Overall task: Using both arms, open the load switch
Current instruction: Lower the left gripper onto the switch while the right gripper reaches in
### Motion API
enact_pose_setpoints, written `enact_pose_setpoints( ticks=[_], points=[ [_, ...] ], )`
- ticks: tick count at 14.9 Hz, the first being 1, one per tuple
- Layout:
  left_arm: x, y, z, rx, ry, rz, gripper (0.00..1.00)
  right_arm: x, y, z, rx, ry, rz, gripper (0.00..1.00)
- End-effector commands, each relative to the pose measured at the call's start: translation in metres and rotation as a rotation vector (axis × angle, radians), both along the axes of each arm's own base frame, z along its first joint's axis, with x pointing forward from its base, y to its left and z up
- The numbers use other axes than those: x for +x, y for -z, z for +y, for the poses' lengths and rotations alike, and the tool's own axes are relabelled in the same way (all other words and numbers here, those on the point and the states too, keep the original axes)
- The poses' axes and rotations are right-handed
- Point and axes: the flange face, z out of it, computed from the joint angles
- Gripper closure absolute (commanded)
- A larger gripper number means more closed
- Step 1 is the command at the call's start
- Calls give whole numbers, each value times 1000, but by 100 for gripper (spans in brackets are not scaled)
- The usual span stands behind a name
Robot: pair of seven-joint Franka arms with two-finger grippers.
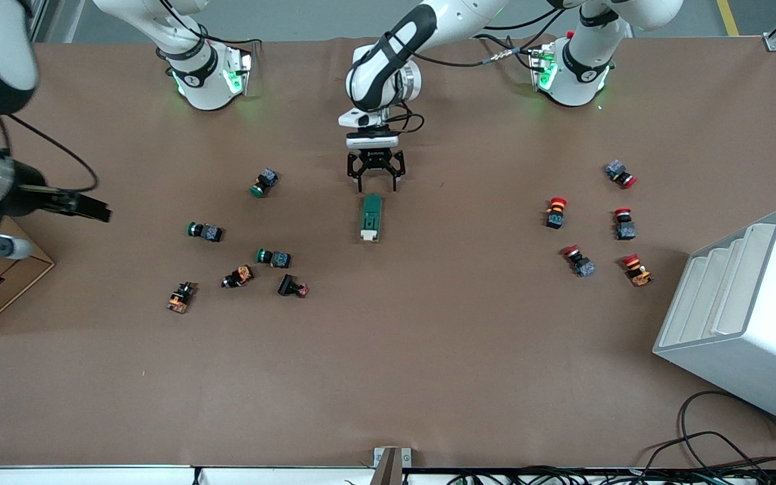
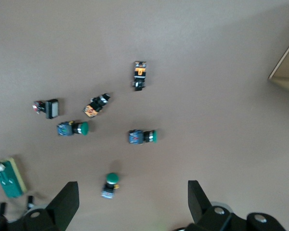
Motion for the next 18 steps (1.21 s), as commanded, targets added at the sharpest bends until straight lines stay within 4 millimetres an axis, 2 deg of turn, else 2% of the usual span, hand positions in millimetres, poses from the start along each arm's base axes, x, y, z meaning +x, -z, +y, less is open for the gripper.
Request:
enact_pose_setpoints(
  ticks=[1,4,6,8,10,13,14,16,18],
  points=[
    [6,6,-2,8,30,-59,2,1,21,64,-46,172,10,0],
    [1,19,0,24,67,-93,2,4,59,136,-98,338,10,0],
    [6,19,-10,-1,58,-107,1,4,85,179,-131,448,10,0],
    [1,24,-10,3,47,-125,2,-1,113,224,-156,552,1,0],
    [-10,43,-5,-5,32,-149,1,-1,137,250,-157,696,-2,0],
    [-27,72,6,-53,16,-202,1,0,168,270,-134,845,57,0],
    [-28,72,7,-52,20,-203,1,-5,185,284,-138,854,92,0],
    [-32,75,8,-48,21,-199,1,-20,228,326,-178,919,118,0],
    [-33,77,10,-46,23,-198,1,-21,259,345,-197,1023,112,0]
  ],
)
